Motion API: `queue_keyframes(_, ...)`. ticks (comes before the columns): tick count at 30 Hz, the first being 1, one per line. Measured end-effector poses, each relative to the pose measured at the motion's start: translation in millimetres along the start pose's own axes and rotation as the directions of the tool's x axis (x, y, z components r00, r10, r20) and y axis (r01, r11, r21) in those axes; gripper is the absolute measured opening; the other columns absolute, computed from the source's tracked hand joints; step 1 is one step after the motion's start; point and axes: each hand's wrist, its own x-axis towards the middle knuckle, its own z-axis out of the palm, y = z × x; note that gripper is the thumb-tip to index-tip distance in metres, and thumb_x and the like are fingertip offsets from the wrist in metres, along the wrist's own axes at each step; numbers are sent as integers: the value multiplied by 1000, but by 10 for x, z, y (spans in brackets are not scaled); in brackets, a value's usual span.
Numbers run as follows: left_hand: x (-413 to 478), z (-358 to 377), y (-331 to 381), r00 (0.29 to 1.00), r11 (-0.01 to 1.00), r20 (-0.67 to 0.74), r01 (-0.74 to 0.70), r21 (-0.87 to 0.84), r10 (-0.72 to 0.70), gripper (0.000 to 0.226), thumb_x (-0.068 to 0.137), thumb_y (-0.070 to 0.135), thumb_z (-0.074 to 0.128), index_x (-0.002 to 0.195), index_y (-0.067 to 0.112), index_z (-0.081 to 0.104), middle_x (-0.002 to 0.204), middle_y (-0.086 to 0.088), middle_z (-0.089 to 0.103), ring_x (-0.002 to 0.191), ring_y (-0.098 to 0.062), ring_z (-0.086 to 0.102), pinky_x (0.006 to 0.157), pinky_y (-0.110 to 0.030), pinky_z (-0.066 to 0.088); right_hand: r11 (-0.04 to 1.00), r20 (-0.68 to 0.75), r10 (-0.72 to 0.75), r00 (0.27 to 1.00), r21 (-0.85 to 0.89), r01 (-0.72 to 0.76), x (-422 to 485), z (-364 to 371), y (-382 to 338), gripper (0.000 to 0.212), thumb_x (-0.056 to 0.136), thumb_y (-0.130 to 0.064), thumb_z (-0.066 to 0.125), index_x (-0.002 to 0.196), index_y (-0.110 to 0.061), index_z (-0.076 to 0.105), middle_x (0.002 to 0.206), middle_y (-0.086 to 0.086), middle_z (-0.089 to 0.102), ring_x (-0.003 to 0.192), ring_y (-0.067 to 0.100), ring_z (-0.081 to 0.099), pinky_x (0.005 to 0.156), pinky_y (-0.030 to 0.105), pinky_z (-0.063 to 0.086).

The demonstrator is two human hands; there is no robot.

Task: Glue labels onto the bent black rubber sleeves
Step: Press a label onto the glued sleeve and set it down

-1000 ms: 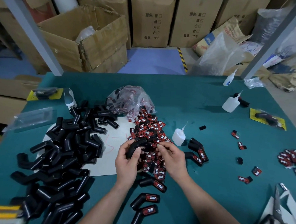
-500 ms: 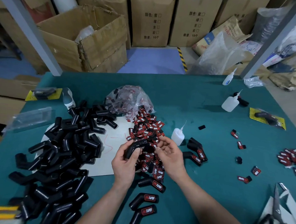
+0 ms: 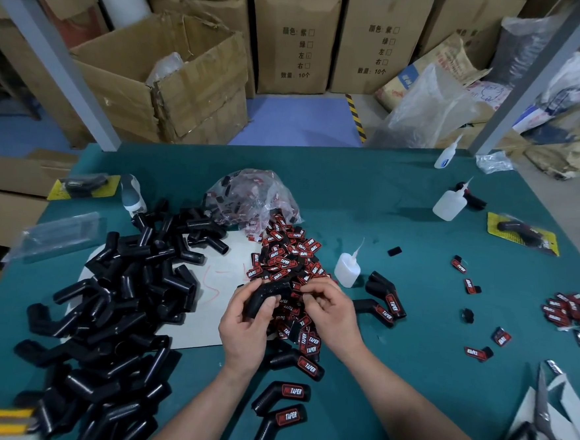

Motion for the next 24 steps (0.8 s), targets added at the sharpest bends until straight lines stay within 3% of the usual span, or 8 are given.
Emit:
queue_keyframes(4, -5, -3, 25, 997, 996, 12, -72, 42, 72, 36, 86, 58, 77, 119, 45, 72, 119, 1, 73, 113, -28, 70, 101, -37, 55, 998, -36, -53, 998, -15, 53, -32, -6, 4, 30, 90, -12, 69, 100, -40, 73, 103, -11, 70, 97, 15, 67, 84, 19, 50)
queue_keyframes(7, 15, -13, 44, 989, 986, 58, -141, 93, 136, 32, 91, 54, 74, 122, 46, 70, 121, 8, 71, 116, -19, 68, 103, -30, 52, 995, -42, -97, 994, -14, 97, -34, 8, -3, 27, 94, -19, 68, 112, -38, 72, 108, -11, 69, 101, 19, 67, 85, 28, 54)
queue_keyframes(11, 19, -3, 17, 993, 987, 40, -119, 107, 115, 31, 91, 53, 74, 121, 46, 70, 121, 10, 71, 116, -19, 67, 104, -31, 52, 973, -74, -231, 970, -2, 231, -33, 11, 8, 30, 94, -11, 67, 110, -35, 73, 107, -8, 65, 99, 22, 67, 85, 32, 57)
queue_keyframes(16, 35, -11, -8, 990, 985, 69, -130, 113, 123, 31, 92, 50, 75, 122, 45, 70, 121, 8, 70, 117, -20, 67, 104, -39, 53, 985, -161, -141, 977, 75, 155, -11, -4, -8, 28, 92, -10, 72, 104, -34, 76, 105, -3, 66, 93, 33, 69, 83, 44, 59)
queue_keyframes(20, 30, -24, -21, 992, 986, 82, -109, 122, 100, 35, 92, 52, 73, 127, 47, 69, 125, 5, 69, 121, -25, 66, 104, -51, 54, 967, -177, -83, 981, 223, 122, -12, 3, -51, 31, 91, -3, 69, 103, -31, 78, 105, -1, 67, 87, 32, 72, 84, 32, 60)
queue_keyframes(24, 27, -12, 9, 992, 987, 103, -82, 136, 68, 36, 93, 56, 70, 128, 49, 68, 126, 5, 69, 121, -25, 66, 102, -52, 53, 951, -154, -35, 988, 297, 80, -8, 18, -39, 23, 92, 1, 64, 106, -15, 75, 108, 5, 67, 89, 32, 73, 87, 31, 59)
